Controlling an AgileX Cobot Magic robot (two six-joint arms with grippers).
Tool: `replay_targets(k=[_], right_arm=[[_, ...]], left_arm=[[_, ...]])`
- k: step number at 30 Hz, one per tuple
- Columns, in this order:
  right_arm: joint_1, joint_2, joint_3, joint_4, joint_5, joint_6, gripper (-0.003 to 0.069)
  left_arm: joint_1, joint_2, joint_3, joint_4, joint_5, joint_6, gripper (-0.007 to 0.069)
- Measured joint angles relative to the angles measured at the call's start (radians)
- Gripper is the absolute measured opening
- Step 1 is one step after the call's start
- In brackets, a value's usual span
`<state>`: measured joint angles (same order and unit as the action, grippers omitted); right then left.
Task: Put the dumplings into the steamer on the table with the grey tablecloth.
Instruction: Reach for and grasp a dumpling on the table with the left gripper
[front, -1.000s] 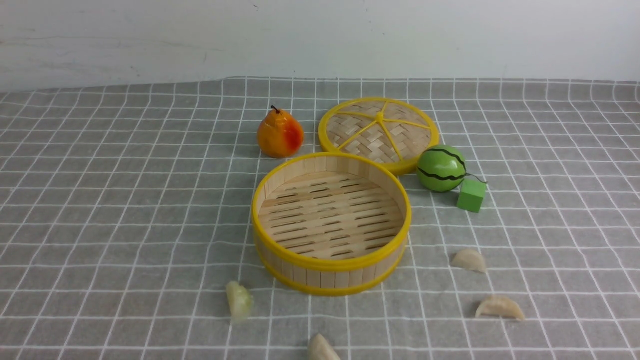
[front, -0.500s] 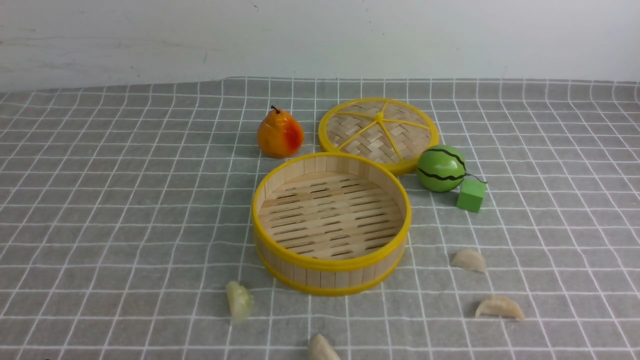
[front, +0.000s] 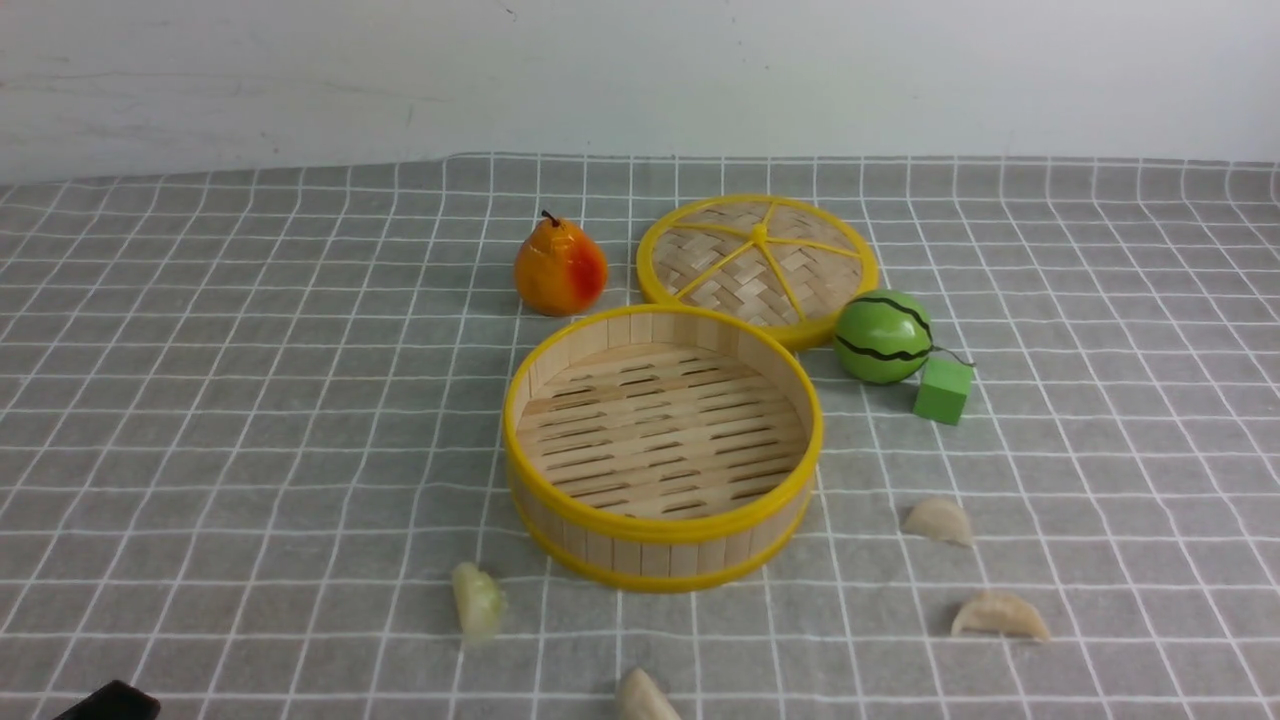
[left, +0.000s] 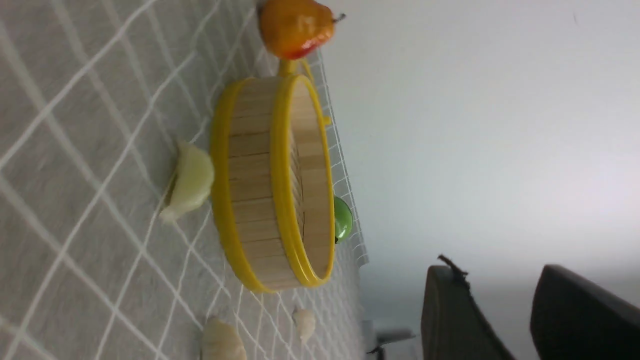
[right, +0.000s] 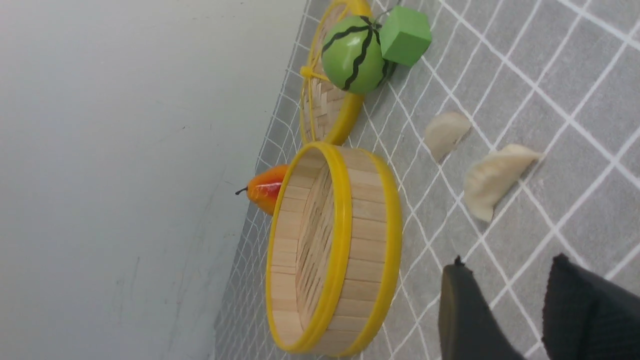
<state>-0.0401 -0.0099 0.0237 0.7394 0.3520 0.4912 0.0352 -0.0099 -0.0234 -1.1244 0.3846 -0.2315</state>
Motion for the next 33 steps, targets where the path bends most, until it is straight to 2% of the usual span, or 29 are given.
replay_targets(k=[2,4,5,7,8,9,11,12,14,15,17,22,25,28,30,32,33], right_arm=[[0.0,0.0,-0.027,-0.004,-0.011,-0.102,0.0231],[0.0,0.004,-0.072,-0.015,-0.029,-0.199,0.0204],[0.0,0.005,-0.078,-0.015,-0.034,-0.209,0.0195],[0.0,0.05,-0.144,-0.032,-0.052,-0.317,0.0141],[0.0,0.088,-0.18,-0.044,-0.055,-0.368,0.0104],[0.0,0.164,-0.239,-0.059,-0.049,-0.446,0.0032],[0.0,0.229,-0.286,-0.068,-0.034,-0.504,-0.0002],[0.0,0.347,-0.371,-0.085,0.02,-0.602,-0.002],[0.0,0.396,-0.407,-0.092,0.051,-0.645,-0.002],[0.001,0.507,-0.487,-0.105,0.133,-0.733,-0.002],[0.02,0.619,-0.567,-0.116,0.221,-0.817,-0.002],[0.138,0.807,-0.669,-0.122,0.376,-0.924,-0.002],[0.216,0.879,-0.677,-0.135,0.415,-0.949,-0.0019],[0.259,0.908,-0.678,-0.145,0.405,-0.955,-0.0017],[0.27,0.908,-0.684,-0.145,0.387,-0.956,-0.0016],[0.27,0.908,-0.686,-0.145,0.382,-0.958,-0.0016],[0.27,0.908,-0.686,-0.144,0.38,-0.959,-0.0016]], left_arm=[[0.0,0.0,-0.058,0.016,0.02,0.118,0.0237],[0.0,0.036,-0.11,0.045,0.037,0.176,0.0223],[0.0,0.043,-0.116,0.055,0.041,0.18,0.0216],[0.0,0.133,-0.176,0.116,0.069,0.205,0.0174],[0.0,0.197,-0.21,0.164,0.095,0.21,0.0142],[0.0,0.325,-0.273,0.273,0.153,0.218,0.0076],[0.0,0.414,-0.328,0.344,0.211,0.222,0.0038],[0.0,0.558,-0.43,0.489,0.323,0.232,-0.0014],[0.0,0.614,-0.473,0.561,0.384,0.232,-0.0014],[0.0,0.733,-0.566,0.67,0.479,0.232,-0.0014],[-0.006,0.847,-0.657,0.779,0.578,0.25,-0.0014],[-0.135,1.026,-0.77,0.901,0.615,0.26,-0.0014],[-0.276,1.112,-0.801,0.96,0.582,0.254,-0.0014],[-0.384,1.195,-0.818,1.002,0.507,0.176,-0.0014],[-0.454,1.262,-0.834,1.04,0.429,0.077,-0.001],[-0.482,1.3,-0.848,1.06,0.4,0.025,0.0006],[-0.507,1.347,-0.864,1.086,0.379,-0.007,0.0043]])
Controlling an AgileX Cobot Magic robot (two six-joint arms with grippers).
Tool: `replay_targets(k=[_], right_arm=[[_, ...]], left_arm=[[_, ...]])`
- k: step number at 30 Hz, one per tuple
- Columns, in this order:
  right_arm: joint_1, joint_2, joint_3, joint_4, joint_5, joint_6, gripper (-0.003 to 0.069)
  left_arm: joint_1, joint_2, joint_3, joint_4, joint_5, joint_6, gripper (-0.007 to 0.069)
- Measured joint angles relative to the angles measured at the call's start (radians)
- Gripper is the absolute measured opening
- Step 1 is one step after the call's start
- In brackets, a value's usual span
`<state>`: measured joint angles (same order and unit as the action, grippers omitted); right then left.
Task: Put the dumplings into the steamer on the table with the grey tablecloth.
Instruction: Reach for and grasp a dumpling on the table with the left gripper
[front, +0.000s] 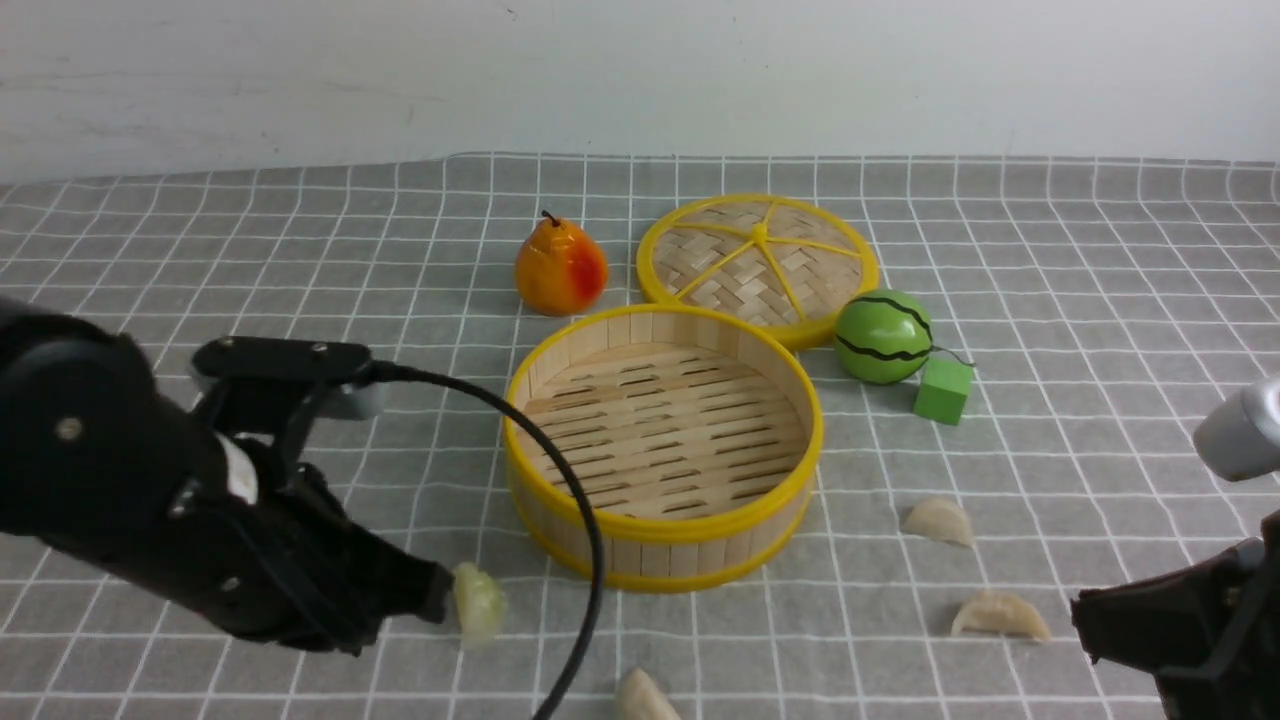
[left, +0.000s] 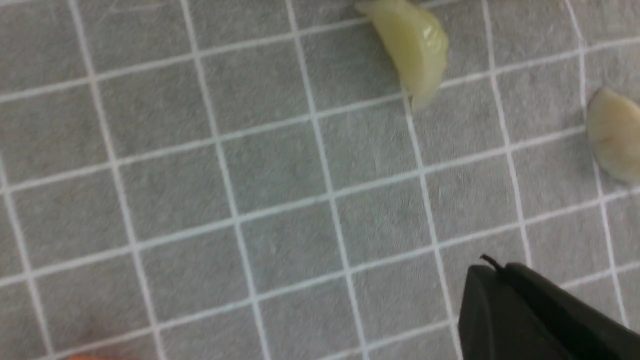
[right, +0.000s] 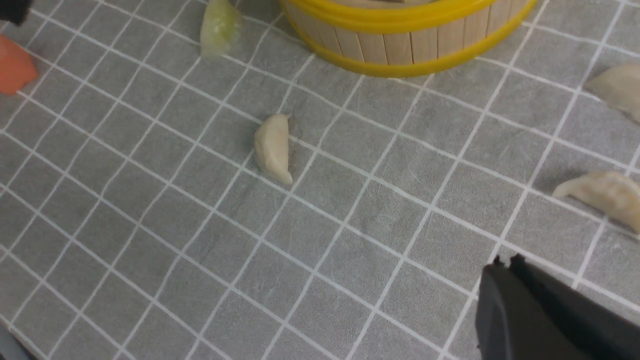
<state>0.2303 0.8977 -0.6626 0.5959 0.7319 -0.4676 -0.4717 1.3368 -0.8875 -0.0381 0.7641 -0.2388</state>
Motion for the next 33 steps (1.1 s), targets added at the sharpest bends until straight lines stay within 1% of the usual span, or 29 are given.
replay_targets(k=[2,4,5,7,9,12,14,16,18,19,20,22,24,25,26,27,28,31,32,33], right_arm=[[0.0,0.0,0.0,0.001,-0.001,-0.002,-0.0016],[0.0,0.0,0.0,0.001,-0.001,-0.003,-0.0016],[0.0,0.0,0.0,0.001,-0.001,-0.003,-0.0016],[0.0,0.0,0.0,-0.001,-0.001,-0.003,-0.0016],[0.0,0.0,0.0,-0.001,-0.001,-0.003,-0.0016],[0.0,0.0,0.0,-0.001,-0.001,-0.003,-0.0015],[0.0,0.0,0.0,-0.001,-0.001,-0.004,-0.0015],[0.0,0.0,0.0,-0.001,0.0,-0.006,-0.0015],[0.0,0.0,0.0,-0.001,0.0,-0.006,-0.0015],[0.0,0.0,0.0,-0.001,0.0,-0.006,-0.0015],[0.0,0.0,0.0,-0.001,0.0,-0.006,-0.0015],[0.0,0.0,0.0,-0.001,0.0,-0.007,-0.0014],[0.0,0.0,0.0,-0.001,0.0,-0.007,-0.0013],[0.0,0.0,0.0,-0.001,0.0,-0.007,-0.0011],[0.0,0.0,0.0,-0.001,0.0,-0.007,-0.0011],[0.0,0.0,0.0,-0.001,0.0,-0.007,-0.0011],[0.0,0.0,0.0,-0.001,0.0,-0.007,-0.001],[0.0,0.0,0.0,-0.001,0.0,-0.007,-0.0008],[0.0,0.0,0.0,-0.001,0.0,-0.007,-0.0005],[0.0,0.0,0.0,-0.001,0.001,-0.007,-0.0005]], left_arm=[[-0.039,0.069,-0.031,0.038,-0.018,-0.037,0.0129],[-0.064,0.132,-0.061,0.052,-0.032,-0.078,0.0235],[-0.072,0.187,-0.088,0.057,-0.038,-0.123,0.034],[-0.071,0.234,-0.113,0.067,-0.041,-0.19,0.0429],[-0.064,0.294,-0.147,0.089,-0.046,-0.273,0.0544],[-0.043,0.372,-0.191,0.113,-0.052,-0.366,0.0642],[-0.023,0.415,-0.214,0.115,-0.061,-0.408,0.0662],[-0.012,0.439,-0.226,0.114,-0.07,-0.424,0.0659],[-0.004,0.47,-0.233,0.11,-0.089,-0.43,0.0624],[-0.004,0.475,-0.233,0.11,-0.091,-0.43,0.0619],[-0.003,0.484,-0.233,0.105,-0.094,-0.431,0.0591],[-0.003,0.514,-0.233,0.089,-0.105,-0.43,0.0491],[-0.003,0.52,-0.238,0.09,-0.103,-0.42,0.0411],[-0.002,0.521,-0.239,0.089,-0.103,-0.414,0.0352],[-0.002,0.521,-0.239,0.091,-0.103,-0.404,0.0272],[-0.002,0.521,-0.239,0.091,-0.104,-0.395,0.023],[-0.002,0.517,-0.239,0.088,-0.106,-0.38,0.0224],[-0.002,0.503,-0.246,0.082,-0.092,-0.329,0.0237],[-0.002,0.477,-0.264,0.08,-0.063,-0.284,0.0237],[-0.002,0.459,-0.279,0.079,-0.043,-0.263,0.0237]])
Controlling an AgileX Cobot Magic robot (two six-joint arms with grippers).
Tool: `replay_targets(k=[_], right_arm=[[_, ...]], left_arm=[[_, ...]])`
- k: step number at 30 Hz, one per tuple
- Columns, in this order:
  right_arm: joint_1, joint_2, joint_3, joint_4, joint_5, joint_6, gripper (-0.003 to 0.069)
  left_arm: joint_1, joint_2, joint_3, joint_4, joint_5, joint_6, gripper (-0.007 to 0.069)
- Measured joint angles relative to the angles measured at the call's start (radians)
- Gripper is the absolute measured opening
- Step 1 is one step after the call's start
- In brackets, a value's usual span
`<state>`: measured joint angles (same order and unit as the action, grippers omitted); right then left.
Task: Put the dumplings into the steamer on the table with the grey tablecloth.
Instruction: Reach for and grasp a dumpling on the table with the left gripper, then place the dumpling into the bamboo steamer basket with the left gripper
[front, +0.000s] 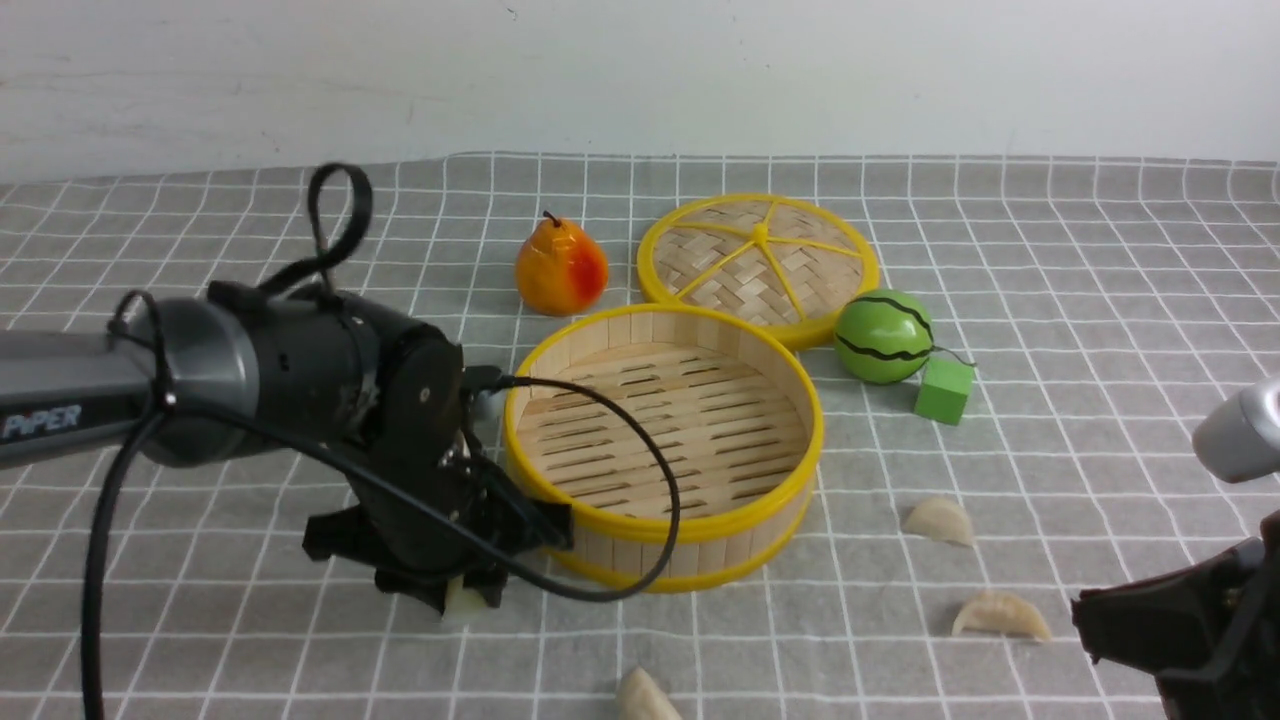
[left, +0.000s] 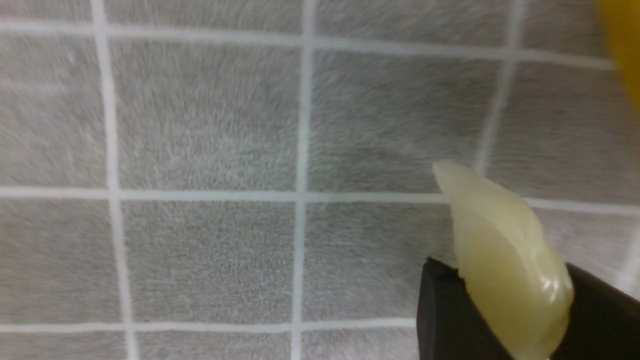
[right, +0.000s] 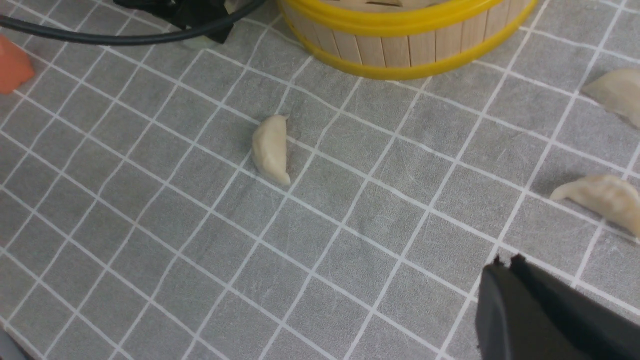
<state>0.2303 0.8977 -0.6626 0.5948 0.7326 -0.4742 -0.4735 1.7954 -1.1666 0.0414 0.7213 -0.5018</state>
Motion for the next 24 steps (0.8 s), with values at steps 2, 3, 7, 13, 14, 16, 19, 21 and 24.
replay_targets(k=[2,3,7,13,14,16,19,21,24], right_arm=[[0.0,0.0,0.0,0.0,0.0,0.0,-0.0003],[0.0,0.0,0.0,0.0,0.0,0.0,-0.0003],[0.0,0.0,0.0,0.0,-0.008,0.0,-0.0003],[0.0,0.0,0.0,0.0,-0.025,0.0,-0.0003],[0.0,0.0,0.0,-0.002,-0.025,0.0,-0.0002],[0.0,0.0,0.0,-0.011,-0.025,0.0,-0.0002],[0.0,0.0,0.0,-0.033,-0.025,0.0,0.0],[0.0,0.0,0.0,-0.042,-0.025,-0.001,0.0001],[0.0,0.0,0.0,-0.058,-0.025,-0.003,0.0001]], left_arm=[[0.0,-0.05,-0.063,-0.012,0.035,0.051,0.0237],[0.0,-0.05,-0.07,-0.014,0.038,0.056,0.0237],[-0.004,-0.071,-0.252,-0.081,0.085,0.166,0.0237],[-0.026,0.113,-0.522,-0.16,0.153,0.244,0.0237],[-0.028,0.161,-0.556,-0.169,0.159,0.244,0.0237],[-0.03,0.255,-0.637,-0.18,0.168,0.246,0.0237],[-0.03,0.378,-0.746,-0.18,0.169,0.243,0.0237],[-0.03,0.429,-0.8,-0.178,0.17,0.238,0.0237],[-0.03,0.495,-0.861,-0.178,0.171,0.235,0.0237]])
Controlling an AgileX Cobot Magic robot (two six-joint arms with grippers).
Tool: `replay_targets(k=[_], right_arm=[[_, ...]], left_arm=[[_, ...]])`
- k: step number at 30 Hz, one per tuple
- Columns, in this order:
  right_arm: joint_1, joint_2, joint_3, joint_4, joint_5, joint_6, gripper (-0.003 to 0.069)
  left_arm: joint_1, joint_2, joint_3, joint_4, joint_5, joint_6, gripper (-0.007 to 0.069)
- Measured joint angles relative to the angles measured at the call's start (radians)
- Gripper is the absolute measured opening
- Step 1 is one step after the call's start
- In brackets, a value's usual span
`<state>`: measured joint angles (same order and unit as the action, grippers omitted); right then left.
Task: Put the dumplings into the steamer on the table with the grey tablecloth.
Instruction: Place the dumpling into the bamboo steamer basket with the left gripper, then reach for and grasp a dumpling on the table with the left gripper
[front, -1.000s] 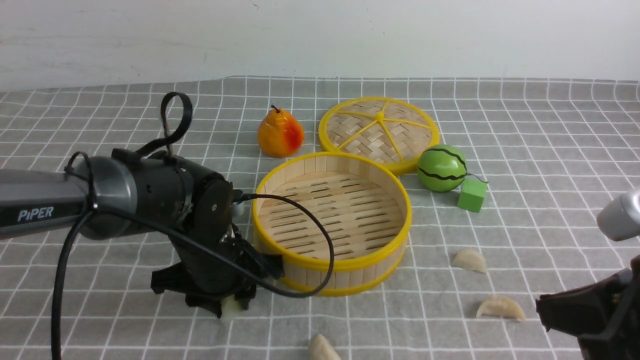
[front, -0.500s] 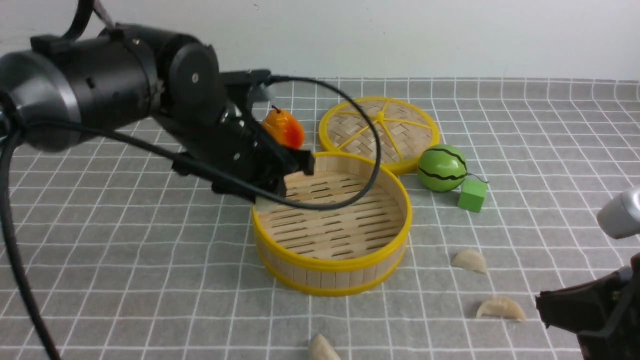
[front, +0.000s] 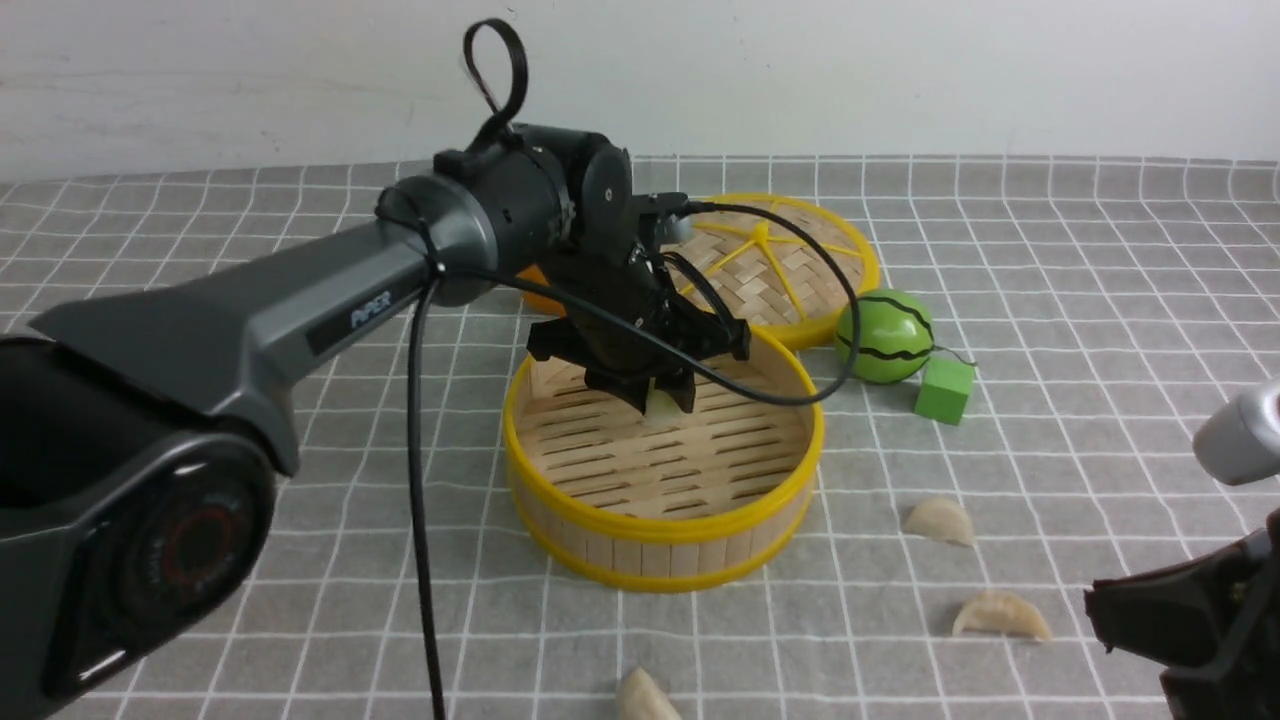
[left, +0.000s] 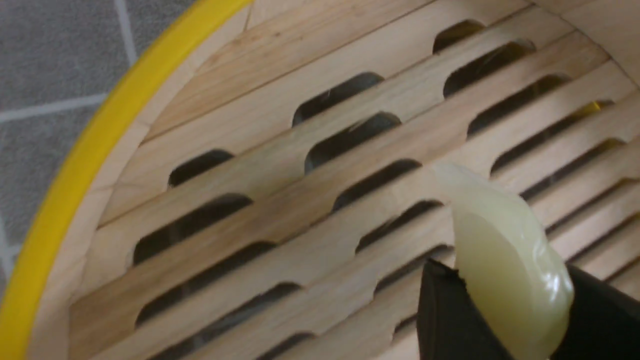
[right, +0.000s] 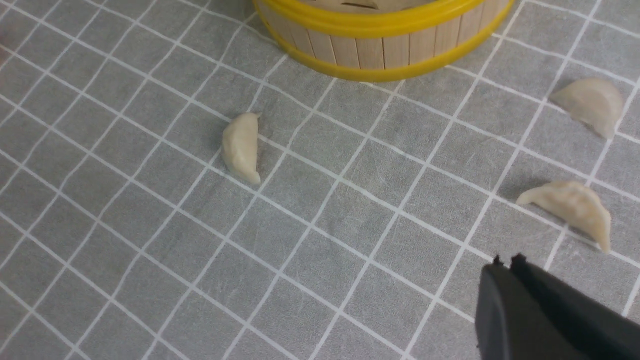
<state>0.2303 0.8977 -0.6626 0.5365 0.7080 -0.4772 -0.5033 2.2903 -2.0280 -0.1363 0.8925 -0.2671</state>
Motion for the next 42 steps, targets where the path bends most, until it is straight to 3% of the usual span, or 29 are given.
replay_targets(k=[4,10,15,24,32,38,42], right_arm=[[0.0,0.0,0.0,-0.01,0.0,-0.001,0.0006],[0.0,0.0,0.0,-0.013,0.0,-0.001,0.0013],[0.0,0.0,0.0,-0.013,0.0,-0.001,0.002],[0.0,0.0,0.0,-0.013,-0.009,-0.002,0.0022],[0.0,0.0,0.0,0.008,-0.009,-0.002,0.0031],[0.0,0.0,0.0,0.027,-0.009,-0.002,0.0038],[0.0,0.0,0.0,0.029,-0.009,-0.002,0.0041]], left_arm=[[0.0,0.028,-0.017,0.006,0.002,-0.001,0.0253],[0.0,0.019,-0.057,0.034,0.08,-0.001,0.048],[0.0,-0.062,-0.12,0.071,0.198,0.002,0.0574],[0.0,-0.361,-0.068,0.077,0.344,0.069,0.0585],[-0.032,-0.691,0.393,0.088,0.349,0.044,0.0586],[-0.175,-0.814,0.788,0.09,0.136,-0.145,0.0583],[-0.249,-0.783,0.891,0.097,0.0,-0.249,0.0568]])
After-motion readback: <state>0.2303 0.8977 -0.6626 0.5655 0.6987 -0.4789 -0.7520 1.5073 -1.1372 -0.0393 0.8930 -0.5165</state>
